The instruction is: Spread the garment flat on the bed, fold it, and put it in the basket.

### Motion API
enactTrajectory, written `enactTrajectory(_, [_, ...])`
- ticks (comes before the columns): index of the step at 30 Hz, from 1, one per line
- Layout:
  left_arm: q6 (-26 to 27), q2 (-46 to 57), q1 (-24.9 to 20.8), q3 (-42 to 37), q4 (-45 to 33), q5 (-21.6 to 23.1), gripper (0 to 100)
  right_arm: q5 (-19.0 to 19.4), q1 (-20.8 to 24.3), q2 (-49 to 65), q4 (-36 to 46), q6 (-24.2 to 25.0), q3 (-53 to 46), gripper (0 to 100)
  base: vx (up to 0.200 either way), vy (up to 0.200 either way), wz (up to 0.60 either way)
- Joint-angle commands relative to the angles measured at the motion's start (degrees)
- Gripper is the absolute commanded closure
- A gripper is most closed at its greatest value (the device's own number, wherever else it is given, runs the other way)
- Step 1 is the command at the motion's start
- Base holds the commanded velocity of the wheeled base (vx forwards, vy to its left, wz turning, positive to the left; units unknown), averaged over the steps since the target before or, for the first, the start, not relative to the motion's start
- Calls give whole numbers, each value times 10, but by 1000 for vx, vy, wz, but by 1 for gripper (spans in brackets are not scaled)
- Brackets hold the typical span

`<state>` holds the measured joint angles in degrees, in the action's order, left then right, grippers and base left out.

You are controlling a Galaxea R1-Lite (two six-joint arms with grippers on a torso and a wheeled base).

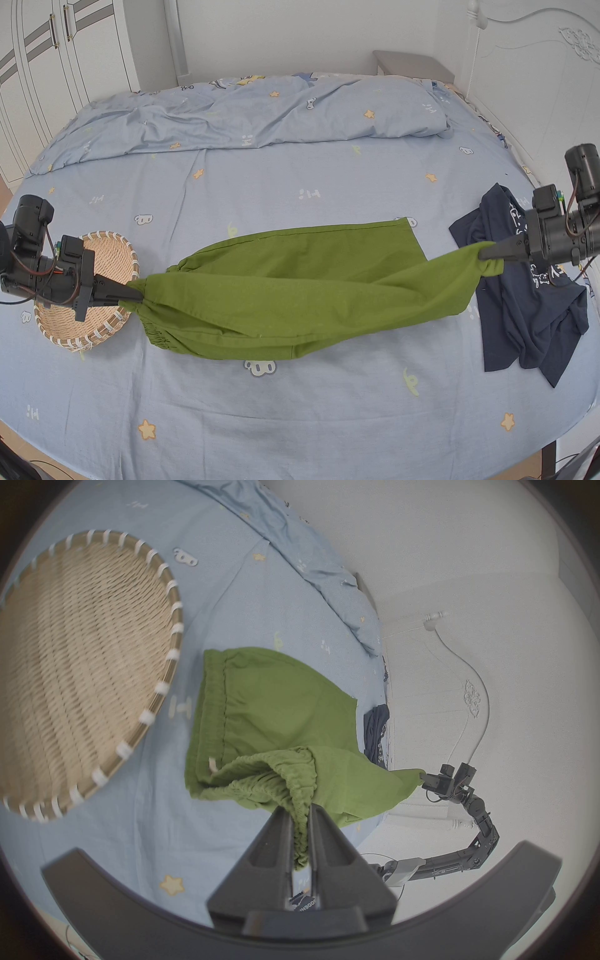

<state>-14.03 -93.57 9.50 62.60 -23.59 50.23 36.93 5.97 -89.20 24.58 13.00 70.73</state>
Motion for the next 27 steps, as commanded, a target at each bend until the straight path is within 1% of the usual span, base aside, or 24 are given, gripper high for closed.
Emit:
enactTrajectory(1, [-11,-82,-14,89,-1,1,100,-4,9,-89,26,8,119,100,0,0,0])
enactTrajectory(3, [-15,-105,-16,117,-1,1,100,-6,9,-119,55,7,177,100,0,0,0])
enactTrajectory(4, [-15,-105,-16,117,-1,1,100,-6,9,-119,55,7,177,100,0,0,0])
enactTrajectory(5, [-25,-124,-15,140,-1,1,100,-6,9,-145,81,7,228,100,0,0,0])
enactTrajectory(6, [-26,-125,-15,141,-1,1,100,-6,9,-147,83,7,231,100,0,0,0])
enactTrajectory(7, [-28,-135,-14,151,-1,1,100,-6,9,-157,99,7,259,100,0,0,0])
enactTrajectory(9, [-28,-142,-12,154,4,1,100,-6,10,-159,99,7,270,100,0,0,0])
enactTrajectory(13, [-32,-166,-8,193,-2,1,100,-6,14,-179,101,8,313,100,0,0,0])
enactTrajectory(15, [-34,-167,-8,198,-3,1,100,-6,16,-183,102,9,320,100,0,0,0])
enactTrajectory(16, [-40,-169,-10,206,-3,1,100,-7,18,-185,105,20,331,100,0,0,0])
enactTrajectory(19, [-42,-172,-11,211,-7,3,100,-6,30,-179,114,35,328,100,0,0,0])
enactTrajectory(24, [-42,-168,-8,203,-8,14,100,-5,55,-137,159,33,298,100,0,0,0])
enactTrajectory(26, [-42,-166,-6,202,-13,23,100,-6,64,-118,171,30,267,100,0,0,0])
enactTrajectory(27, [-42,-165,-5,205,-22,30,100,-6,71,-99,167,29,229,100,0,0,0])
